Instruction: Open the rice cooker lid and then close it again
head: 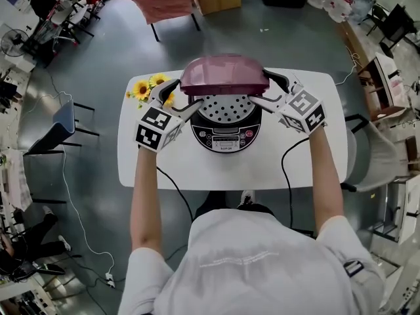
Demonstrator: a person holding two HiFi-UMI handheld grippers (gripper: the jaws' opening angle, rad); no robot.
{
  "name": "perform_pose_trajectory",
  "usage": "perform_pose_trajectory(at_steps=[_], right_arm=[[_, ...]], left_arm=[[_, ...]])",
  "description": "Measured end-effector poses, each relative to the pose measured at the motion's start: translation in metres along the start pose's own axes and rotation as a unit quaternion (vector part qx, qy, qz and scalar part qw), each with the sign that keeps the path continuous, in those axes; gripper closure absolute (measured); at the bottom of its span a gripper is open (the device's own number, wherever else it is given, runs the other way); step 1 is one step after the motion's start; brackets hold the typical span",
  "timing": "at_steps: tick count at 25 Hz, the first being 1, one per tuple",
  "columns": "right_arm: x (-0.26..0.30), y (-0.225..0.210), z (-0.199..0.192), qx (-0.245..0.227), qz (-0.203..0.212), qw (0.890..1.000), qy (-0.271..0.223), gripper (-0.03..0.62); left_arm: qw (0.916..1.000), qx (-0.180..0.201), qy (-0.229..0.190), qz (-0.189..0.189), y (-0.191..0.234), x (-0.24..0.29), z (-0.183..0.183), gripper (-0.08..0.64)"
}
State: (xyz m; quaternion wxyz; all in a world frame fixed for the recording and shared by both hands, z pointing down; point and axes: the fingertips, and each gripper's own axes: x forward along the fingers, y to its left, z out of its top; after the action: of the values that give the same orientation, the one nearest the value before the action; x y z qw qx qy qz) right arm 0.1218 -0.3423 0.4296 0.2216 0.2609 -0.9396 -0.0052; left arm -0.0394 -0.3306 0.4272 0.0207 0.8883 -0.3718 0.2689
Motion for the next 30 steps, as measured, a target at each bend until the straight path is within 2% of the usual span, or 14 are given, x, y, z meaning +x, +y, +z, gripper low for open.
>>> perform_pose_trajectory(at_steps=[10,14,19,24,30], right_arm=[[-0.001,0.024,-0.023,0.016,0.030,0.999,0.012,0.230],[-0.001,0.033,-0.034,0.022,0.039,0.999,0.019,0.230],[0.003,0.041,-0.050,0.033,0.044,0.998,0.032,0.230],[0.004,0.048,-0.057,0.062,0.062,0.995,0.039,0.221],[0.010,0.056,-0.073,0.065,0.063,0.994,0.059,0.216]], left_arm=[[0.9988,-0.011,0.034,-0.033,-0.024,-0.002,-0.028,0.181],[0.9978,-0.028,0.043,-0.042,-0.032,-0.003,-0.040,0.179],[0.9946,-0.070,0.040,-0.065,-0.039,0.000,-0.054,0.179],[0.9928,-0.076,0.052,-0.077,-0.046,0.001,-0.065,0.178],[0.9896,-0.089,0.066,-0.092,-0.053,0.005,-0.081,0.175]])
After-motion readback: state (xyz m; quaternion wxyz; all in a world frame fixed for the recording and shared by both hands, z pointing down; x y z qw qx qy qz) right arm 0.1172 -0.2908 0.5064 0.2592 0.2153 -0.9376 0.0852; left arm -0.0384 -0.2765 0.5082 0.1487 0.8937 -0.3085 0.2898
